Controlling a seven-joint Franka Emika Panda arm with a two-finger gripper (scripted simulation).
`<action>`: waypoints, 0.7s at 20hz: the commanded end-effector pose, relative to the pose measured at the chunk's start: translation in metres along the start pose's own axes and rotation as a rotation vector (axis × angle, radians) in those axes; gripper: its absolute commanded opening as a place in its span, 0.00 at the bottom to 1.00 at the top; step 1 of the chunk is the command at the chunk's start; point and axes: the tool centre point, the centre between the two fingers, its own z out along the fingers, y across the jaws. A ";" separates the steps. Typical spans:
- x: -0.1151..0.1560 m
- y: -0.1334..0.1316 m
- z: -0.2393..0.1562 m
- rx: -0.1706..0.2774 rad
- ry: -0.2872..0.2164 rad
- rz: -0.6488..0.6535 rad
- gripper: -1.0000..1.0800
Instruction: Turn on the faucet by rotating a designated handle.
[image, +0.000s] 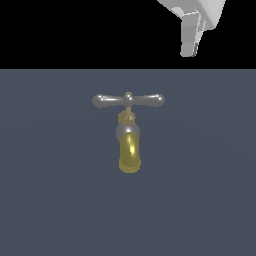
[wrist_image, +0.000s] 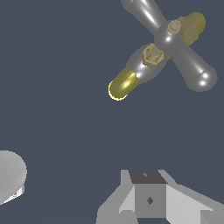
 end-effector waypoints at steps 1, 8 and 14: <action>0.002 0.009 0.011 0.000 0.000 -0.058 0.00; 0.012 0.033 0.040 0.002 -0.001 -0.211 0.00; 0.023 0.051 0.063 0.004 0.000 -0.335 0.00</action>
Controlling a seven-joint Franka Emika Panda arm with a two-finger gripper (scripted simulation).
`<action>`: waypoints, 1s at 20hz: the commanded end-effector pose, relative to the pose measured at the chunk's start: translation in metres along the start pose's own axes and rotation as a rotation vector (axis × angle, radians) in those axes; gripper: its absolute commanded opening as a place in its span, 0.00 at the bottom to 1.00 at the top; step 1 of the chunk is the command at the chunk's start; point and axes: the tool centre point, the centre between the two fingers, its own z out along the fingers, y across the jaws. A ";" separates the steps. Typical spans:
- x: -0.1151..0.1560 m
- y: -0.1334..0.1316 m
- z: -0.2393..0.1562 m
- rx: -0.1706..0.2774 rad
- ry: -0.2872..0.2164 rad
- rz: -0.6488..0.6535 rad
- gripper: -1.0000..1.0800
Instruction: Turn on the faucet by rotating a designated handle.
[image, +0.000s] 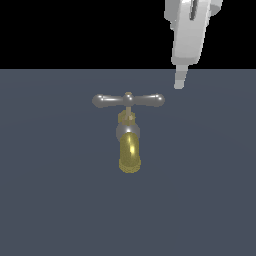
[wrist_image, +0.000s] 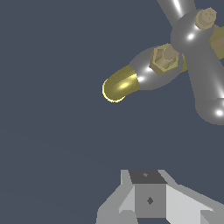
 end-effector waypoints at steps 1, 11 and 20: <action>0.002 0.008 0.010 0.000 0.000 -0.052 0.00; 0.017 0.036 0.044 0.005 0.004 -0.237 0.00; 0.027 0.050 0.062 0.008 0.008 -0.335 0.00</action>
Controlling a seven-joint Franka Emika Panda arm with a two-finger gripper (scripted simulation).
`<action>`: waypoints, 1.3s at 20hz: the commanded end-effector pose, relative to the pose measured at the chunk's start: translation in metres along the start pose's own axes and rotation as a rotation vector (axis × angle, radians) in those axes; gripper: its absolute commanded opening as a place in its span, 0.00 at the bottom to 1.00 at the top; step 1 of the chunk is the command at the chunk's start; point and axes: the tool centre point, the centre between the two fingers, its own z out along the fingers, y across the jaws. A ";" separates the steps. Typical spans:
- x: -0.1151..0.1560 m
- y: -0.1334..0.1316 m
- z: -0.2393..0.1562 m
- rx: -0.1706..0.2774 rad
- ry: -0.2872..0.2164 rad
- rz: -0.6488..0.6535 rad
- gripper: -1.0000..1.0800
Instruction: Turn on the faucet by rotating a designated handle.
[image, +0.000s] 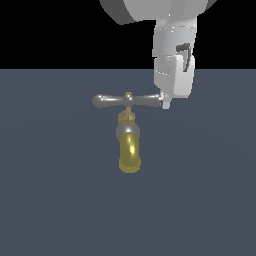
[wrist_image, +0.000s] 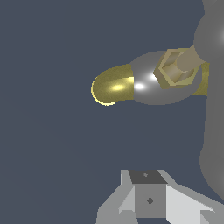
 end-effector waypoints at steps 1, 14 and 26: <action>0.001 0.003 0.003 0.000 0.001 -0.020 0.00; 0.002 0.015 0.006 0.001 0.002 -0.036 0.00; -0.002 0.049 0.006 0.001 0.002 -0.037 0.00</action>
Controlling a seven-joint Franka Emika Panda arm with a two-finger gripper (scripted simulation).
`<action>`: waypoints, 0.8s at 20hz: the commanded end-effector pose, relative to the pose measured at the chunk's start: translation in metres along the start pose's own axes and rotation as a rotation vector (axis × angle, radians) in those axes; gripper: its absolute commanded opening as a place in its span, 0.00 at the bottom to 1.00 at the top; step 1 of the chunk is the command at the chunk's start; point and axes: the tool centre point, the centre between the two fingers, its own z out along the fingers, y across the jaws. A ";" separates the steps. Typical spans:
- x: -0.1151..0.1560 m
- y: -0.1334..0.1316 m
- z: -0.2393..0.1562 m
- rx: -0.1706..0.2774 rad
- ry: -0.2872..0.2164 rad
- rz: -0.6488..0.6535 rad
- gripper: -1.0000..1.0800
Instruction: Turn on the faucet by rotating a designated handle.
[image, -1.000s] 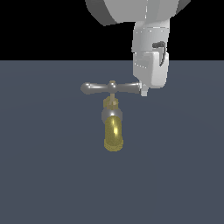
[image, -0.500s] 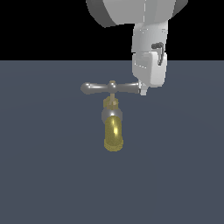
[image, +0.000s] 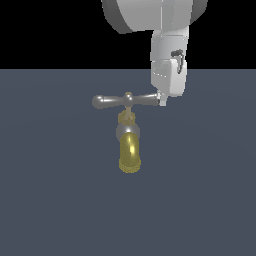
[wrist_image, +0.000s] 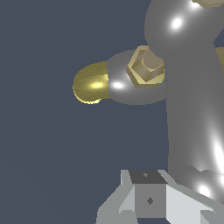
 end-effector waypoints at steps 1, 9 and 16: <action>-0.001 0.011 0.000 -0.007 -0.004 -0.001 0.00; -0.004 0.034 0.000 -0.007 -0.004 -0.001 0.00; -0.014 0.041 0.001 0.001 -0.005 0.012 0.00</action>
